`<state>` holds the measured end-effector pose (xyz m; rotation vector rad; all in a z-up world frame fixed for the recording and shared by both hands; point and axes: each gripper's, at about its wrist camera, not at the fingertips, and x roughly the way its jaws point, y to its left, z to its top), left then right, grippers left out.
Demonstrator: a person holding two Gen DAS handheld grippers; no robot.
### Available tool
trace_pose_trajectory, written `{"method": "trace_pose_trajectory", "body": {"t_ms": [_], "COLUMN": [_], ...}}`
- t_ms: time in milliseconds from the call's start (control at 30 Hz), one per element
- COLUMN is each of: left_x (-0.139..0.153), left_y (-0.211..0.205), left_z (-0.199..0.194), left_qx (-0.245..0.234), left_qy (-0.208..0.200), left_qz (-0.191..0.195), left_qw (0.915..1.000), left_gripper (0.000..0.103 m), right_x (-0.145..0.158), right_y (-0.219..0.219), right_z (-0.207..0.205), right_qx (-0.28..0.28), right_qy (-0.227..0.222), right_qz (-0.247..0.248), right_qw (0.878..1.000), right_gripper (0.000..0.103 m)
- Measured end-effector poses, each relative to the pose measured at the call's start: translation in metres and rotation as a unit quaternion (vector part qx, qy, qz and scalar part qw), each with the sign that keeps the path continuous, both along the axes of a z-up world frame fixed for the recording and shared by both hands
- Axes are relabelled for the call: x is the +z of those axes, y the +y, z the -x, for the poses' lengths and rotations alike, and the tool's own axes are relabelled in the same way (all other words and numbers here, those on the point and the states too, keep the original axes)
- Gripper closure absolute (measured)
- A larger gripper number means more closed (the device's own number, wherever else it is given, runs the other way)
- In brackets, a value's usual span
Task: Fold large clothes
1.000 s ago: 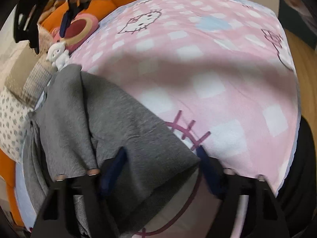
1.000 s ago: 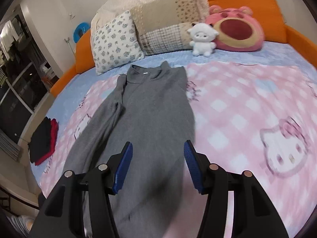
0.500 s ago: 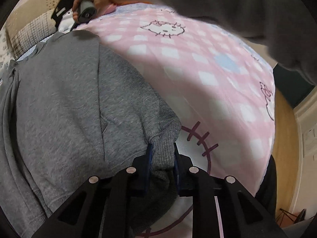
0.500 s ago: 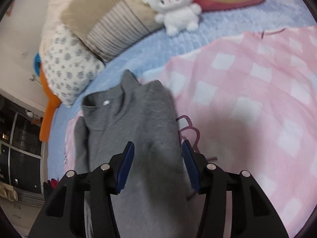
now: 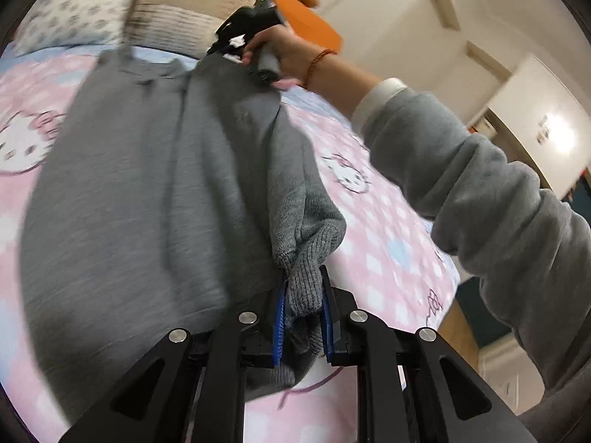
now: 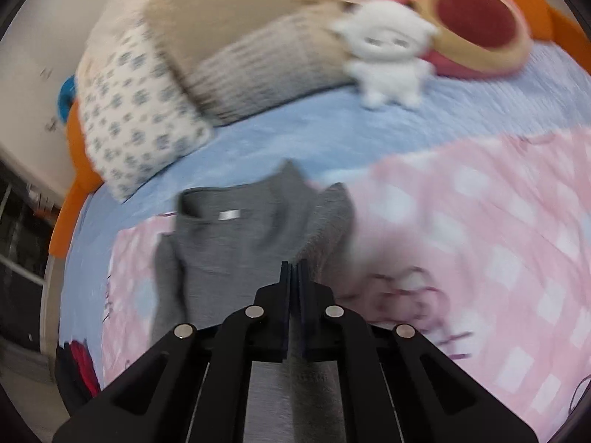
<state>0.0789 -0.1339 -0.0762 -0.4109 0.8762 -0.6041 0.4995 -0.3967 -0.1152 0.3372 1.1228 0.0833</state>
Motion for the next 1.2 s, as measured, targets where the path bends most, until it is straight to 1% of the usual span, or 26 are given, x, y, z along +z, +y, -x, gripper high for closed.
{"method": "trace_pose_trajectory", "body": {"t_ms": [100,200,267,300,367,400,467,500,533,567,600,633,667,700,733,800,833,867,900,933,1000,1033,1100,1133,1167,1200], "left_x": [-0.004,-0.017,-0.032,-0.039,-0.052,-0.061,-0.069,-0.070,-0.068,-0.067,-0.062,-0.056,-0.053,-0.045,-0.037,-0.022,-0.010,0.004,0.013,0.023,0.047,0.055,0.071,0.076,0.077,0.081], "left_y": [0.011,0.017,0.023,0.024,0.026,0.027,0.030,0.032,0.035,0.039,0.040,0.042,0.042,0.044,0.047,0.051,0.054,0.057,0.057,0.058,0.059,0.060,0.065,0.065,0.060,0.055], "left_z": [0.012,0.023,0.031,0.032,0.035,0.036,0.034,0.035,0.037,0.036,0.038,0.040,0.042,0.045,0.045,0.043,0.039,0.032,0.028,0.020,-0.005,-0.018,-0.051,-0.075,-0.099,-0.120], "left_qx": [0.013,0.021,0.029,0.031,0.035,0.036,0.035,0.035,0.034,0.032,0.028,0.026,0.024,0.022,0.020,0.012,0.013,0.018,0.021,0.026,0.031,0.031,0.027,0.024,0.026,0.024], "left_qy": [0.007,0.023,0.043,0.051,0.067,0.077,0.084,0.084,0.081,0.078,0.071,0.064,0.060,0.055,0.053,0.048,0.039,0.025,0.013,0.001,-0.030,-0.037,-0.043,-0.039,-0.033,-0.030], "left_qz": [0.004,0.009,0.015,0.017,0.014,0.009,0.004,0.005,0.008,0.007,0.002,-0.004,-0.007,-0.010,-0.010,-0.009,-0.019,-0.035,-0.042,-0.050,-0.079,-0.083,-0.085,-0.084,-0.093,-0.100], "left_qw": [0.9999,0.9995,0.9985,0.9981,0.9971,0.9964,0.9958,0.9958,0.9961,0.9964,0.9971,0.9976,0.9979,0.9982,0.9983,0.9987,0.9990,0.9989,0.9988,0.9984,0.9959,0.9954,0.9951,0.9954,0.9948,0.9943], "left_gripper": [0.083,0.083,0.083,0.084,0.085,0.086,0.086,0.085,0.084,0.082,0.077,0.068,0.064,0.063,0.062,0.061,0.060,0.055,0.050,0.045,0.042,0.041,0.041,0.041,0.041,0.041], "right_x": [0.001,-0.013,-0.025,-0.032,-0.045,-0.053,-0.068,-0.070,-0.069,-0.062,-0.054,-0.037,-0.023,0.000,0.017,0.049,0.065,0.075,0.079,0.084,0.080,0.075,0.056,0.049,0.039,0.032], "right_y": [0.052,0.083,0.097,0.104,0.117,0.124,0.137,0.142,0.148,0.152,0.154,0.157,0.157,0.155,0.153,0.143,0.134,0.123,0.113,0.097,0.072,0.063,0.044,0.039,0.035,0.033], "right_z": [-0.009,-0.013,-0.016,-0.017,-0.020,-0.021,-0.023,-0.023,-0.021,-0.019,-0.018,-0.015,-0.011,-0.006,0.001,0.017,0.031,0.044,0.054,0.073,0.102,0.113,0.142,0.153,0.164,0.172], "right_qx": [0.035,0.030,0.013,0.004,-0.003,-0.001,0.013,0.020,0.035,0.048,0.058,0.076,0.088,0.106,0.118,0.138,0.149,0.150,0.149,0.152,0.142,0.139,0.126,0.124,0.119,0.115], "right_qy": [0.002,0.014,0.017,0.016,0.013,0.018,0.031,0.033,0.026,0.015,0.005,-0.013,-0.025,-0.039,-0.052,-0.078,-0.086,-0.086,-0.084,-0.082,-0.079,-0.073,-0.067,-0.065,-0.065,-0.066], "right_qz": [0.004,0.003,-0.003,-0.004,-0.010,-0.007,0.000,0.000,-0.012,-0.010,-0.003,-0.006,-0.014,-0.028,-0.033,-0.015,-0.010,-0.007,-0.006,0.003,0.008,0.005,0.004,0.003,0.008,0.011], "right_qw": [0.999,0.999,1.000,1.000,1.000,1.000,0.999,0.999,0.999,0.999,0.998,0.997,0.996,0.993,0.991,0.987,0.985,0.985,0.985,0.985,0.987,0.988,0.990,0.990,0.991,0.991], "right_gripper": [0.099,0.099,0.099,0.102,0.102,0.102,0.101,0.099,0.099,0.098,0.098,0.095,0.080,0.054,0.047,0.046,0.048,0.047,0.046,0.046,0.047,0.047,0.051,0.053,0.059,0.062]}}
